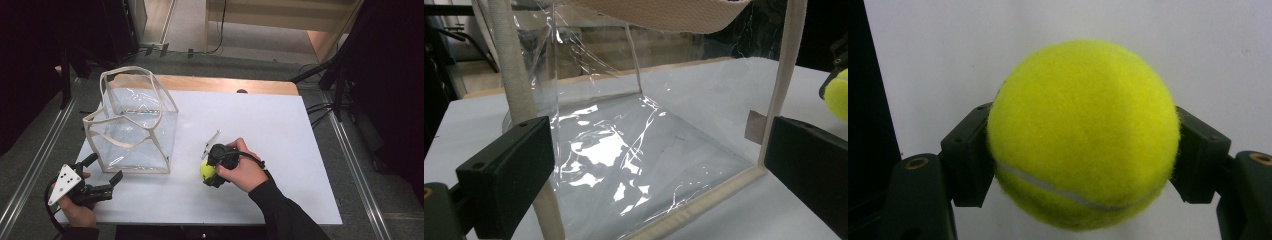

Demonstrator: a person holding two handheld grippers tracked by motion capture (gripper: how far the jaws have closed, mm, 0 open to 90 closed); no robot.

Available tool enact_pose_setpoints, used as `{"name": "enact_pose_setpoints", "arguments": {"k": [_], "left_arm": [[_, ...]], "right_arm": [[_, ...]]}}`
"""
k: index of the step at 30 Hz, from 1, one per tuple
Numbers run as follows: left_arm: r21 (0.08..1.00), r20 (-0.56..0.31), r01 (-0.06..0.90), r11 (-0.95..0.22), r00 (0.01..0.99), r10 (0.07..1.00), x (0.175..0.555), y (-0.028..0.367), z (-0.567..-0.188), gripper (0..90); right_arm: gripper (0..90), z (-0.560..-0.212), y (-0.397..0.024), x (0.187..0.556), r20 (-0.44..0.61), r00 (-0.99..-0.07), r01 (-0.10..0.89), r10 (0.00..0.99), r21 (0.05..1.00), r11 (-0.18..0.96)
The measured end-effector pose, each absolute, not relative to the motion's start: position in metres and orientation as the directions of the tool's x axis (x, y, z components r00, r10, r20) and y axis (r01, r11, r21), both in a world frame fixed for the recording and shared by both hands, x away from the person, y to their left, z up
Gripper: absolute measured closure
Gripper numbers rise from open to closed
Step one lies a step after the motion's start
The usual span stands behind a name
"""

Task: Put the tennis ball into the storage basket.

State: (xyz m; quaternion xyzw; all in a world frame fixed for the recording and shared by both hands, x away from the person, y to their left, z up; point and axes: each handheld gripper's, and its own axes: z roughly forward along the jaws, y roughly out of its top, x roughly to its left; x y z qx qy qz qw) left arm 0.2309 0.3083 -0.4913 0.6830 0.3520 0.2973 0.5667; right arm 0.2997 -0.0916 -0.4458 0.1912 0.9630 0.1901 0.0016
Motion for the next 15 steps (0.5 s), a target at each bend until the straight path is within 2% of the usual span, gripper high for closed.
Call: {"name": "enact_pose_setpoints", "arguments": {"k": [15], "left_arm": [[0.984,0.003,0.145,-0.105,0.577,0.817,0.231,0.309,-0.491,0.0]], "right_arm": [[23.2,-0.439,-0.077,0.316,0.073,-0.931,0.36,0.358,0.362,0.86]]}}
